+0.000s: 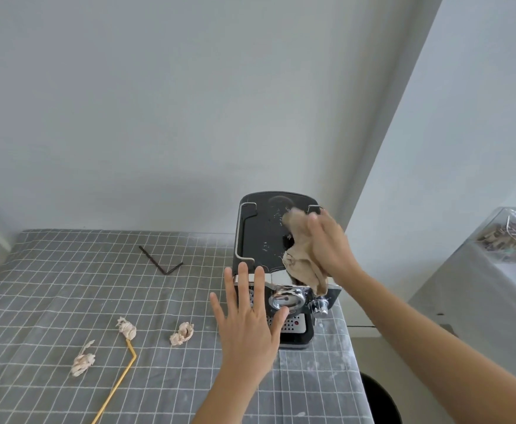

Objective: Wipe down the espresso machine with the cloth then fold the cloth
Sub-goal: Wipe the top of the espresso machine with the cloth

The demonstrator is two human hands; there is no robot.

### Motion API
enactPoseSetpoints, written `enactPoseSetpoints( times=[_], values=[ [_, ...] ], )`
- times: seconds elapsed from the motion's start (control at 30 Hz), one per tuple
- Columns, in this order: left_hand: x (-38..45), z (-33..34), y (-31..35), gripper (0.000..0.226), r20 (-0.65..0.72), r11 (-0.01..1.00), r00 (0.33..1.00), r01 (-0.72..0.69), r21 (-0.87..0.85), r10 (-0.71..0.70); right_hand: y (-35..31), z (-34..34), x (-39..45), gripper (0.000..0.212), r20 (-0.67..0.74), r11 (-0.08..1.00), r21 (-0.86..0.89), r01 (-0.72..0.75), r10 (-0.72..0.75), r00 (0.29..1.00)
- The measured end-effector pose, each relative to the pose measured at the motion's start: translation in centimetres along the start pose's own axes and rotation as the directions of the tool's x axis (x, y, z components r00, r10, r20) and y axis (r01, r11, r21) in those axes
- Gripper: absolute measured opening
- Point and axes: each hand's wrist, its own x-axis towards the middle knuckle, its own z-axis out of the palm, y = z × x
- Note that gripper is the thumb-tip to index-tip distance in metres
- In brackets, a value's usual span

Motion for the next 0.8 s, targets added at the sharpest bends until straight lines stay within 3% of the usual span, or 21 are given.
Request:
enactPoseSetpoints(
  times=[0.07,0.1,0.17,0.33,0.53,0.7,0.8],
  values=[
    [0.1,0.0,0.0,0.075,-0.001,1.0,1.0,0.0,0.005,0.0,1.1,0.7,-0.5,0.034,0.1,0.873,-0.458,0.167,-0.136,0.986],
    [0.1,-0.1,0.0,0.075,-0.003,1.0,1.0,0.003,0.008,-0.003,1.2,1.1,-0.9,0.043,0.166,0.767,-0.593,0.246,-0.182,0.969],
    [-0.1,-0.1,0.1,0.075,-0.002,1.0,1.0,0.007,0.009,-0.007,1.4,2.0,-1.8,0.055,0.218,0.649,-0.7,0.299,-0.204,0.954],
    [-0.1,-0.2,0.2,0.076,0.0,1.0,1.0,0.015,0.005,-0.015,1.4,3.3,0.2,0.051,0.322,0.589,-0.721,0.364,-0.179,0.93],
    [-0.1,0.0,0.4,0.077,0.007,1.0,1.0,0.02,0.001,-0.02,0.5,4.7,5.7,0.05,0.307,0.587,-0.743,0.323,-0.129,0.943],
    [0.0,-0.2,0.4,0.077,0.009,1.0,1.0,0.017,0.002,-0.017,-0.6,4.7,7.9,0.045,0.274,0.671,-0.69,0.271,-0.104,0.956],
    [-0.1,-0.3,0.4,0.078,0.01,1.0,1.0,0.015,0.008,-0.015,-1.5,3.9,7.1,0.017,0.125,0.865,-0.452,0.218,-0.18,0.976]
  ],
)
